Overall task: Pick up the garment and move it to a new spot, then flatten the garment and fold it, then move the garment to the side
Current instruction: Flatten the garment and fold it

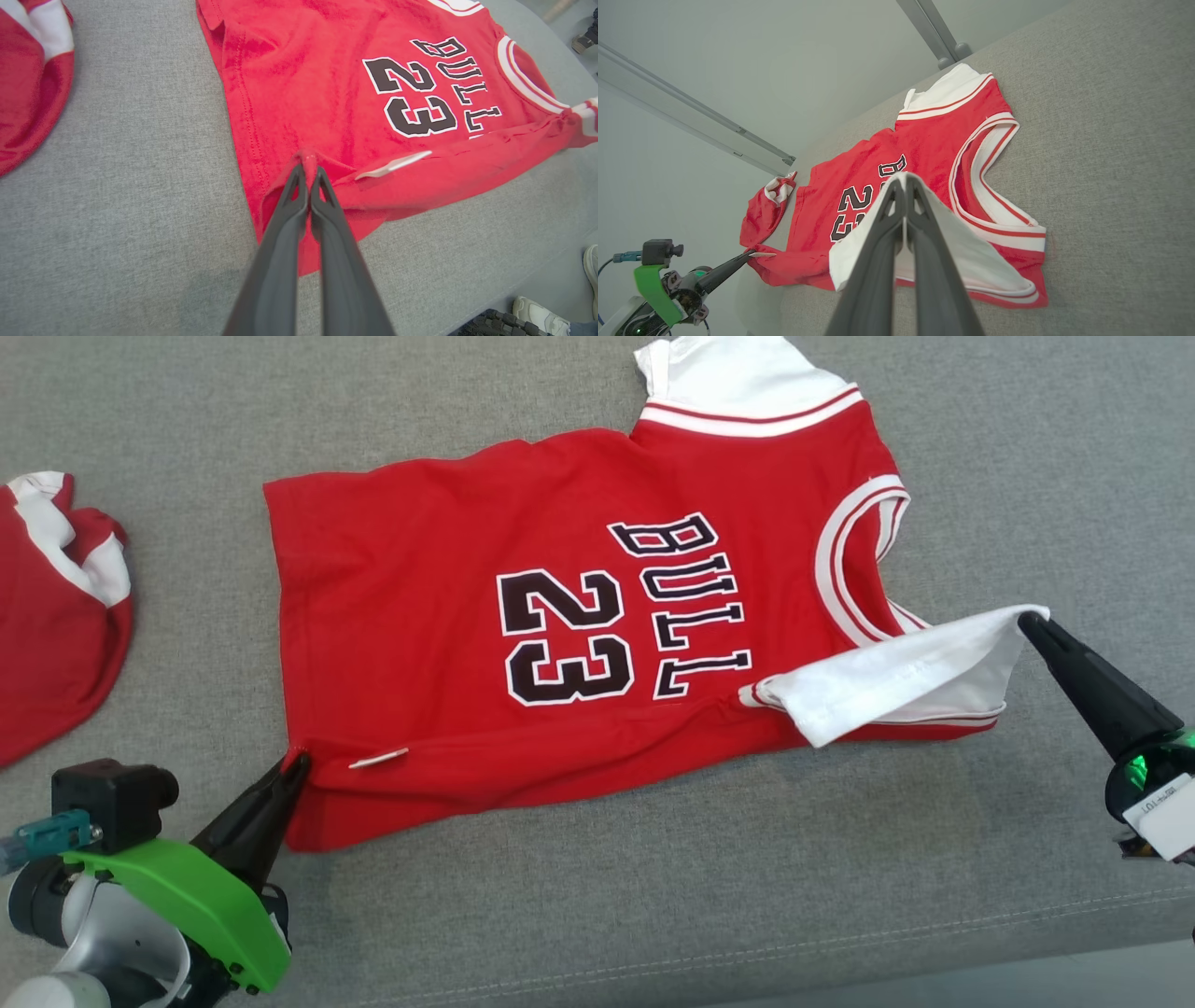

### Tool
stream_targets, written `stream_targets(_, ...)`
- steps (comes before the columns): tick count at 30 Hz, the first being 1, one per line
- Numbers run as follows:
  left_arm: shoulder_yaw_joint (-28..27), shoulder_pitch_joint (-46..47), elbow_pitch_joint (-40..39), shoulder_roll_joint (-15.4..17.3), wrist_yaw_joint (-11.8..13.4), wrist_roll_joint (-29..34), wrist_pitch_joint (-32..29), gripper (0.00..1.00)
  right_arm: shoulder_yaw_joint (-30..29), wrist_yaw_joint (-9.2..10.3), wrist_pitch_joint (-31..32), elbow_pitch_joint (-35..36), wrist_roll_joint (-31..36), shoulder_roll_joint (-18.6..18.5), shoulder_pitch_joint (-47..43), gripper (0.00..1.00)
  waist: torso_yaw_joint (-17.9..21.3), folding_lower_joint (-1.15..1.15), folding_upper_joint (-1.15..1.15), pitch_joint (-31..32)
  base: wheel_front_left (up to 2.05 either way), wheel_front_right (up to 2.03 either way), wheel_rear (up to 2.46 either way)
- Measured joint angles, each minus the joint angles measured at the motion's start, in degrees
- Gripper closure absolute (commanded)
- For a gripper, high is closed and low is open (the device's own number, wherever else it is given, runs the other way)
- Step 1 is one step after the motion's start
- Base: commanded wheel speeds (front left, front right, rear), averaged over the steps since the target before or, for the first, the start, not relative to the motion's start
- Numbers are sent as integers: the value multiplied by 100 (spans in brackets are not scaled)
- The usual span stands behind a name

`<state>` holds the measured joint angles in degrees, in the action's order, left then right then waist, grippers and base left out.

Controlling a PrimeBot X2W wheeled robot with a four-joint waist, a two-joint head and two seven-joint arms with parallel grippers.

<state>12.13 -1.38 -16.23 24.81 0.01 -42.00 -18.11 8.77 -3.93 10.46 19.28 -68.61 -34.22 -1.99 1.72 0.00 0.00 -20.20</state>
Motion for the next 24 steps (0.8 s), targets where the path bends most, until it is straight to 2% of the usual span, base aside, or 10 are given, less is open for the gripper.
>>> stream_targets(9,88,551,132,1,-34,63,-102,100,-90,101,-93,-225,135,87,442,100,-37,0,0,-415,0,0,0)
stream_targets(17,103,901,331,-19,-35,151,-101,100,-29,104,-142,-356,264,149,786,100,-99,0,0,-659,0,0,0)
stream_targets(24,135,1210,608,-178,-34,258,5,100,120,108,-143,-584,381,201,1023,100,-176,0,0,-761,0,0,0)
